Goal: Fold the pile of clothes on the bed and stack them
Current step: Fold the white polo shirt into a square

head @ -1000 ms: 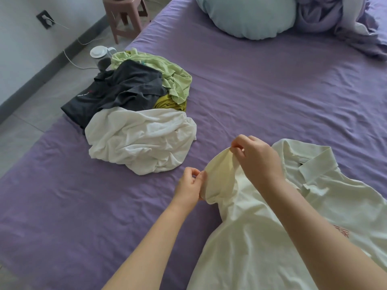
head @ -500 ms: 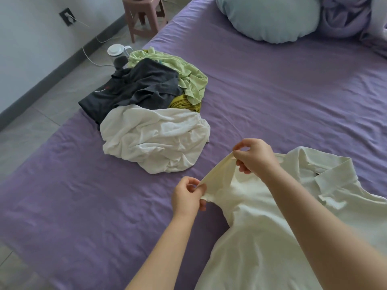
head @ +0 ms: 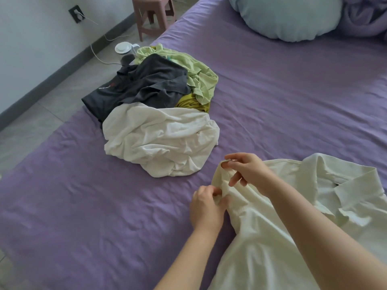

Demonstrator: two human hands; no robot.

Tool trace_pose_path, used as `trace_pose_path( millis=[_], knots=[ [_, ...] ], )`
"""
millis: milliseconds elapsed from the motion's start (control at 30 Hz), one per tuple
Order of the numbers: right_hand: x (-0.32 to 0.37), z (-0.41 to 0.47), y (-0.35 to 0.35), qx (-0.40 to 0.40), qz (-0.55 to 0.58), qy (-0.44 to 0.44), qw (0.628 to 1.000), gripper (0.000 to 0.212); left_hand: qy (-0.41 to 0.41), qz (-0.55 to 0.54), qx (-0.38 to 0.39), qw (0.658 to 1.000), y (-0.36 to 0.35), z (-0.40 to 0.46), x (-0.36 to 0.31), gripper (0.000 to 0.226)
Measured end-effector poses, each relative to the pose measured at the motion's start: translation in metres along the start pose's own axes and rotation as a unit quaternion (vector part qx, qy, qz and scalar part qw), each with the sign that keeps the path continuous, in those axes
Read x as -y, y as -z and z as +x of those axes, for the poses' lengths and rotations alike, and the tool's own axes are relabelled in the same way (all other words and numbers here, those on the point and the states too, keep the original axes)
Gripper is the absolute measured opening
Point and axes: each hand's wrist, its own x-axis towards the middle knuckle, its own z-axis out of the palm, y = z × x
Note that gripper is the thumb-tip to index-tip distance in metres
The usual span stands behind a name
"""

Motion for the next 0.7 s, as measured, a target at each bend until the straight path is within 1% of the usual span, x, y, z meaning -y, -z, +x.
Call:
trace_pose_path(
  millis=[33,100,133,167,233,300,333,400,433,500,533,567,600,633,667,700],
  knots=[
    [-0.001,0.003,0.0,-0.013,-0.044,0.003,0.999,0.018,0.001,-0.01,-0.002,1.0,-0.001,0.001,0.0,0.023],
    [-0.002,0.01,0.005,-0.073,-0.152,0.013,0.986,0.008,0.005,-0.101,0.031,0.994,-0.001,0.0,0.007,0.019],
    [-0.001,0.013,0.008,-0.104,-0.193,0.018,0.975,0.011,0.009,-0.129,0.052,0.99,0.002,-0.003,0.012,0.021],
    [0.0,0.018,0.011,-0.12,-0.214,0.02,0.969,0.016,0.016,-0.141,0.063,0.988,0.006,-0.006,0.018,0.025],
    [0.003,0.025,0.015,-0.106,-0.219,0.013,0.97,0.02,0.038,-0.139,0.06,0.988,0.014,-0.012,0.028,0.035],
    [0.003,0.034,0.012,-0.087,-0.225,0.011,0.97,0.019,0.021,-0.094,0.032,0.995,0.019,-0.012,0.03,0.04],
    [0.002,0.037,0.01,-0.087,-0.248,0.014,0.965,0.017,0.005,-0.067,0.011,0.998,0.021,-0.011,0.03,0.041],
    [0.0,0.043,0.003,-0.116,-0.279,0.038,0.952,0.013,-0.009,-0.022,-0.033,0.999,0.023,-0.006,0.029,0.038],
    [-0.002,0.046,0.001,-0.125,-0.25,0.062,0.958,0.017,-0.003,0.004,-0.043,0.999,0.023,-0.005,0.028,0.033],
    [-0.007,0.046,0.001,-0.115,-0.169,0.099,0.974,0.033,0.014,0.081,-0.041,0.996,0.022,-0.002,0.026,0.012],
    [-0.012,0.044,0.007,-0.119,-0.17,0.113,0.972,0.038,0.019,0.11,-0.036,0.993,0.02,-0.001,0.022,0.01],
    [-0.019,0.043,0.017,-0.134,-0.211,0.12,0.961,0.042,0.009,0.112,-0.043,0.993,0.018,0.002,0.02,0.021],
    [-0.027,0.041,0.03,-0.157,-0.274,0.126,0.94,0.043,-0.014,0.086,-0.057,0.995,0.016,0.008,0.014,0.028],
    [-0.037,0.038,0.047,-0.177,-0.339,0.127,0.915,0.041,-0.041,0.056,-0.069,0.995,0.014,0.015,0.005,0.029],
    [-0.047,0.035,0.063,-0.184,-0.393,0.117,0.893,0.039,-0.069,0.039,-0.062,0.995,0.01,0.025,-0.007,0.029],
    [-0.054,0.029,0.079,-0.173,-0.428,0.096,0.882,0.037,-0.092,0.042,-0.037,0.994,0.006,0.036,-0.018,0.03]
  ],
)
